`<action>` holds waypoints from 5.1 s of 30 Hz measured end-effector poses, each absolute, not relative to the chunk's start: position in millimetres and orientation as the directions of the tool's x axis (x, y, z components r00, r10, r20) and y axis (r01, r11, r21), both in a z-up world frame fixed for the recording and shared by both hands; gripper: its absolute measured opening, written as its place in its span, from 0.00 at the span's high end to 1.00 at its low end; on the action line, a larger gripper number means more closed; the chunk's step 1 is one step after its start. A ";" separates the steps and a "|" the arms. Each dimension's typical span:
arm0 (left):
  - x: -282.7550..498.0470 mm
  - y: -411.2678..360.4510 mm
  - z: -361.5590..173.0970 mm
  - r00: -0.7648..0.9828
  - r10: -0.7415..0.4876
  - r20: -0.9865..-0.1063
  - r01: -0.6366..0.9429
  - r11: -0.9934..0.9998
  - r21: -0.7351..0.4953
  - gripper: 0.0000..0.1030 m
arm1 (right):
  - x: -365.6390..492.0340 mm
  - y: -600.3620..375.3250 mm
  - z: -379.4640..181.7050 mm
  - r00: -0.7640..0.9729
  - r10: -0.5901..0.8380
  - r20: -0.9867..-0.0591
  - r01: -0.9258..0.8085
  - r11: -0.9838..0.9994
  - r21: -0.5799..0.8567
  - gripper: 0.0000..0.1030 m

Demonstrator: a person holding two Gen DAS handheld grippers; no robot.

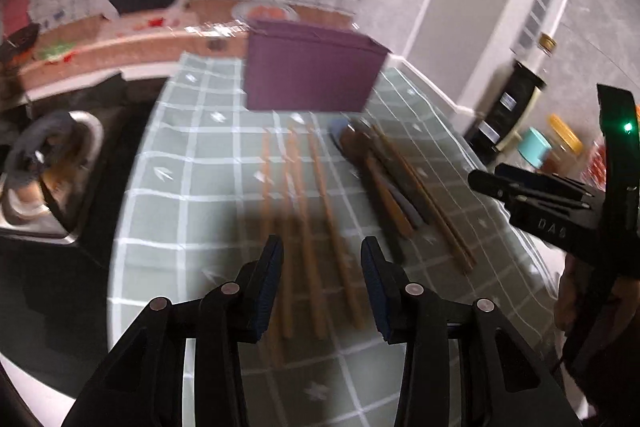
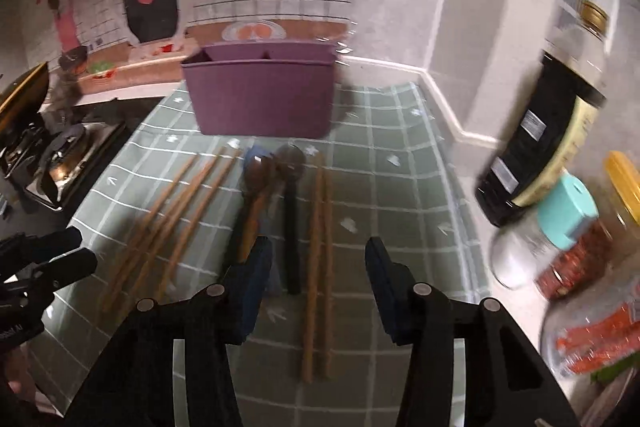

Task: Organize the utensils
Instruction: 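Move left tool to the middle wooden chopsticks while right tool approaches chopsticks beside the spoons, then close left tool on wooden chopsticks while right tool closes on its chopsticks, then lift and carry chopsticks in both tools over the purple holder, then open left tool over the purple holder while right tool releases its chopsticks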

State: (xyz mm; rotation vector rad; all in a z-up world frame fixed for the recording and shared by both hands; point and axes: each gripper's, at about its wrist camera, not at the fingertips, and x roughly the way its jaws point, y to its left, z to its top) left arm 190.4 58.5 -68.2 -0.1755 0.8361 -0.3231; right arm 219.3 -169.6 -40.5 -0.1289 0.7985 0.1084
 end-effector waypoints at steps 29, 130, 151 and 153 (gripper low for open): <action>159.6 -1.8 -113.3 0.635 -0.092 -0.767 -0.024 0.990 -0.140 0.80 | 153.9 -235.4 -69.2 0.681 0.121 -0.722 -0.179 0.984 -0.004 0.55; 443.0 62.2 105.9 0.821 -0.175 -0.543 0.105 0.982 -0.158 0.94 | 445.4 -131.7 134.6 0.771 0.237 -0.591 -0.273 0.962 0.030 0.94; 428.3 76.9 109.2 0.826 -0.203 -0.527 0.080 0.966 -0.247 0.87 | 423.8 -147.8 118.3 0.810 0.177 -0.558 -0.260 0.963 -0.073 0.62; 422.7 78.9 115.3 0.838 -0.188 -0.513 0.067 0.967 -0.246 0.83 | 416.4 -151.5 123.6 0.826 0.167 -0.538 -0.250 0.965 -0.083 0.59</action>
